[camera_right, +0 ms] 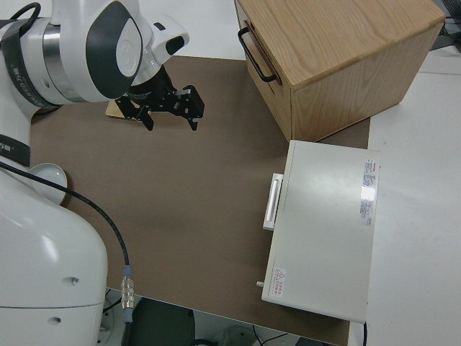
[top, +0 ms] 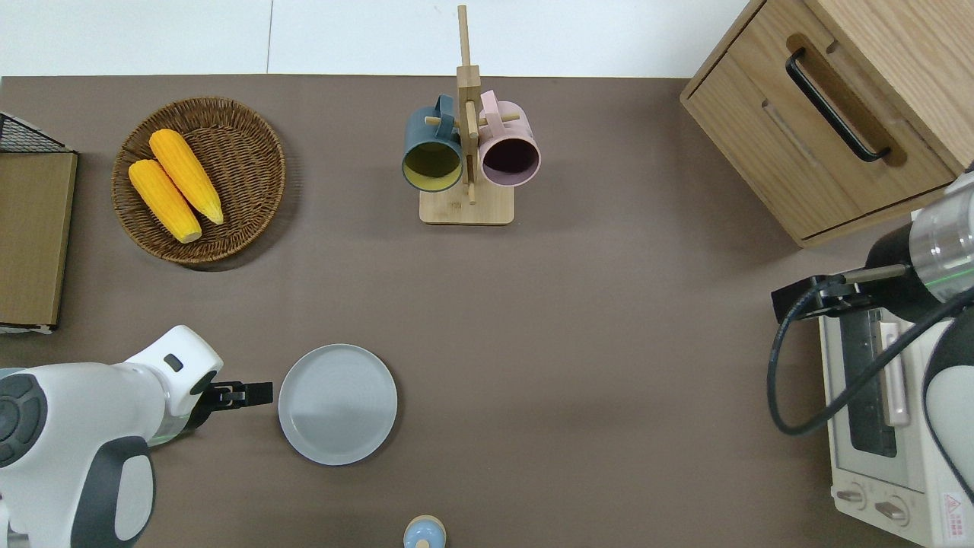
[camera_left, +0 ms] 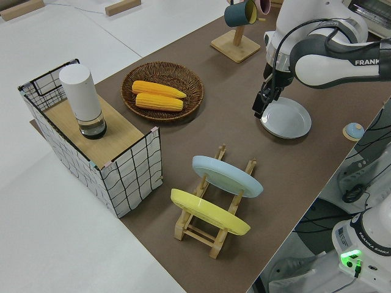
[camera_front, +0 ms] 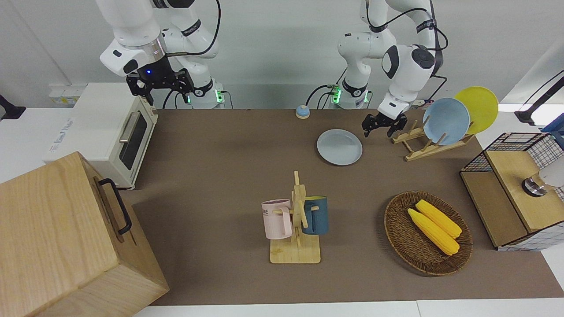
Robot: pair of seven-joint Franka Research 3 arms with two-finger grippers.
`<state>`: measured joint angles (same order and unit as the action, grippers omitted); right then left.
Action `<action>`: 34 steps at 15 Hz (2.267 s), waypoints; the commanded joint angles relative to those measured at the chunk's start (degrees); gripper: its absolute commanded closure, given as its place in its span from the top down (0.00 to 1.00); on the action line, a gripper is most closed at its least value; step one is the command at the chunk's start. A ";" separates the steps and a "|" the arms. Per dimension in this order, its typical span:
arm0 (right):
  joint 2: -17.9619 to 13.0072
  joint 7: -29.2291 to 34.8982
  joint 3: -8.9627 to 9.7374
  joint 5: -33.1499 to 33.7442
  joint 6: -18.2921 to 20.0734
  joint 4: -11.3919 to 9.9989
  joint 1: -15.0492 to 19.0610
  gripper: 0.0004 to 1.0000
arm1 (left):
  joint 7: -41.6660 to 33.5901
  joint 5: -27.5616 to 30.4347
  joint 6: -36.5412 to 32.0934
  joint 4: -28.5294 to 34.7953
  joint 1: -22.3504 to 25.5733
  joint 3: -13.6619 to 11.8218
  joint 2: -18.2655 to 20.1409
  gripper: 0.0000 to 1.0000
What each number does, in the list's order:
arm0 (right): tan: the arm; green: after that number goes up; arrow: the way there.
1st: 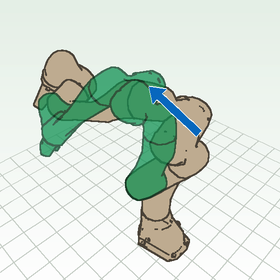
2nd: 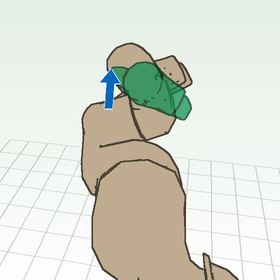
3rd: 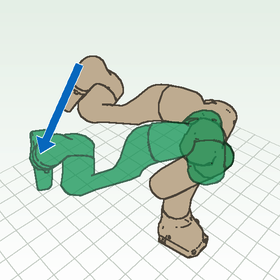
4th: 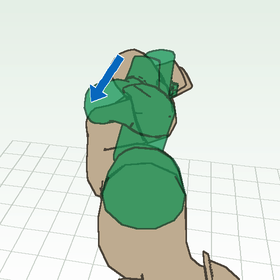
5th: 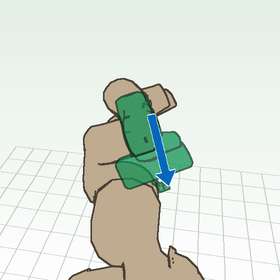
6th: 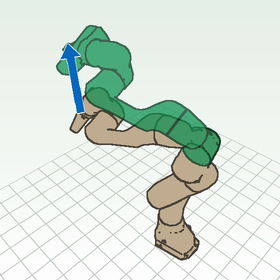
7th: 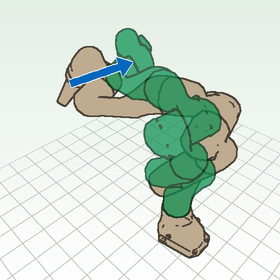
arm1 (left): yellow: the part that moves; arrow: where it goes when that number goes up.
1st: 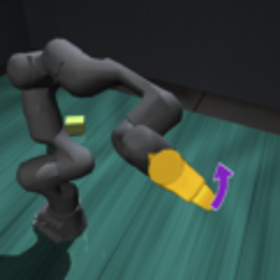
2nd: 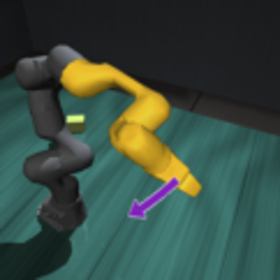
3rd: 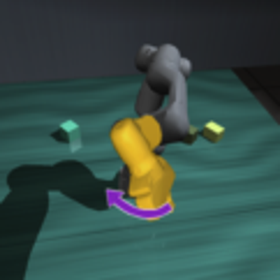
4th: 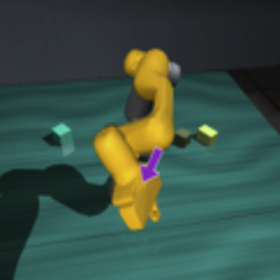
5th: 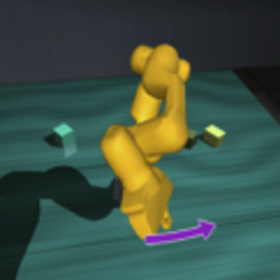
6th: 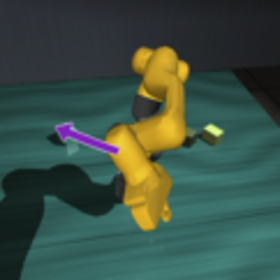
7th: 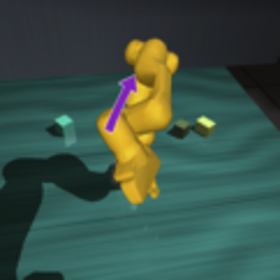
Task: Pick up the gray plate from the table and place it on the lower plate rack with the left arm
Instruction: 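Move the left gripper toward the gray plate's near rim, then close the left gripper on the gray plate's rim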
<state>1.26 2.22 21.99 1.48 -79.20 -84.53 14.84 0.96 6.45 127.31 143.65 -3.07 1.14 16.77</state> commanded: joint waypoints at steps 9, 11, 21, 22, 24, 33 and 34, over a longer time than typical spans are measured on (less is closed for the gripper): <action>-0.12 0.68 1.21 0.37 0.71 0.42 1.34 0.98 | 1.06 0.93 10.33 4.36 -4.40 0.27 -7.98 0.99; -0.12 0.68 1.21 0.37 0.62 0.42 1.34 0.98 | 1.06 0.93 10.51 4.36 -4.58 0.27 -8.51 0.99; -0.12 0.68 1.21 0.37 0.62 0.42 1.34 0.98 | 0.97 0.93 10.59 4.36 -4.93 0.18 -10.62 0.74; -0.12 0.68 1.21 0.37 0.62 0.33 1.34 0.98 | 0.97 0.93 10.59 4.36 -4.93 0.18 -10.62 0.58; -0.12 0.68 1.13 0.37 0.62 0.42 1.34 0.98 | 0.97 0.93 10.59 4.36 -4.84 0.18 -10.62 0.29; -0.12 0.68 1.13 0.37 0.62 0.33 1.34 0.98 | 0.88 0.84 10.42 4.01 -4.75 0.18 -10.62 0.00; -0.12 0.68 1.21 0.37 0.62 0.42 1.34 0.98 | 0.79 0.84 10.07 3.75 -4.75 0.18 -10.62 0.00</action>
<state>1.26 2.22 21.99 1.48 -79.20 -84.53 14.84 1.40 6.92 136.33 147.20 -7.24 1.69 6.84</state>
